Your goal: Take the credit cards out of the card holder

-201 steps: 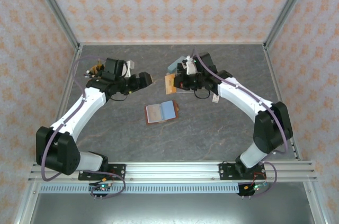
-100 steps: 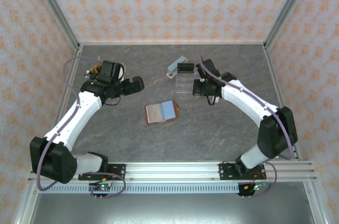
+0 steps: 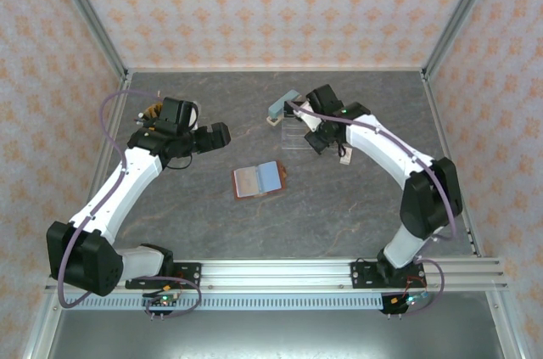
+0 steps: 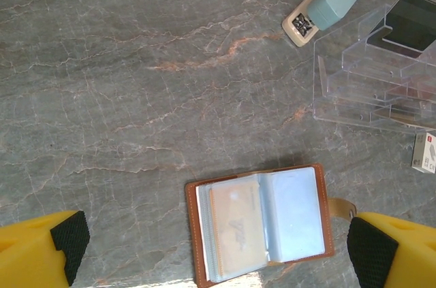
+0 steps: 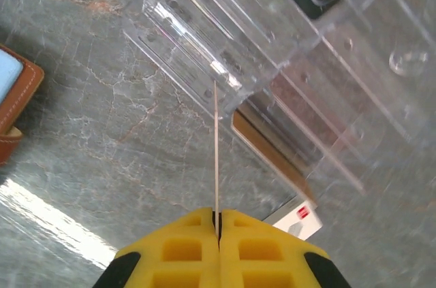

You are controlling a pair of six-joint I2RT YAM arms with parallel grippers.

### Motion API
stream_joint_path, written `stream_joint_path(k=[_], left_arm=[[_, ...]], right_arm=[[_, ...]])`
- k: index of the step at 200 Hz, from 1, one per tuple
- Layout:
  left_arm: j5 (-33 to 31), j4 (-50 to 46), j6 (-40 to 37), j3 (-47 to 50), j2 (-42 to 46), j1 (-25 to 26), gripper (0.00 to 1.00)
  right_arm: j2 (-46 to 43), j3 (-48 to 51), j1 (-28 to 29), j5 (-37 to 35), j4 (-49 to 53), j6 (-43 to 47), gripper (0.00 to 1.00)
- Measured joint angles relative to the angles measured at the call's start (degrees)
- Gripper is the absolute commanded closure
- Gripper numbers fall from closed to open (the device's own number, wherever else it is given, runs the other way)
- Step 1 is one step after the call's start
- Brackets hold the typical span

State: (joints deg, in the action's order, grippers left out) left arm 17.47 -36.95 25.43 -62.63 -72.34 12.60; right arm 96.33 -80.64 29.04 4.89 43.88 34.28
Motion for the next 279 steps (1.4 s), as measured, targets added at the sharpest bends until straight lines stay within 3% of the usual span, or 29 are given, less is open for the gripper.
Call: stream_joint_path(k=[39, 97, 158, 279], left_arm=[[1.2, 0.0, 0.0, 0.1, 0.0, 0.0, 0.0], [2.5, 0.0, 0.0, 0.1, 0.0, 0.0, 0.0], [2.8, 0.0, 0.0, 0.1, 0.0, 0.0, 0.0], [4.8, 0.2, -0.1, 0.5, 0.1, 0.0, 0.0]], right_arm=[[4.4, -2.7, 0.0, 0.0, 5.9, 14.7, 1.0], [9.1, -3.3, -1.2, -4.7, 7.5, 25.6, 1.0], [11.7, -6.6, -4.4, -7.3, 7.2, 30.5, 1.0], [14.4, -8.5, -4.8, -6.2, 2.3, 36.4, 1.0]])
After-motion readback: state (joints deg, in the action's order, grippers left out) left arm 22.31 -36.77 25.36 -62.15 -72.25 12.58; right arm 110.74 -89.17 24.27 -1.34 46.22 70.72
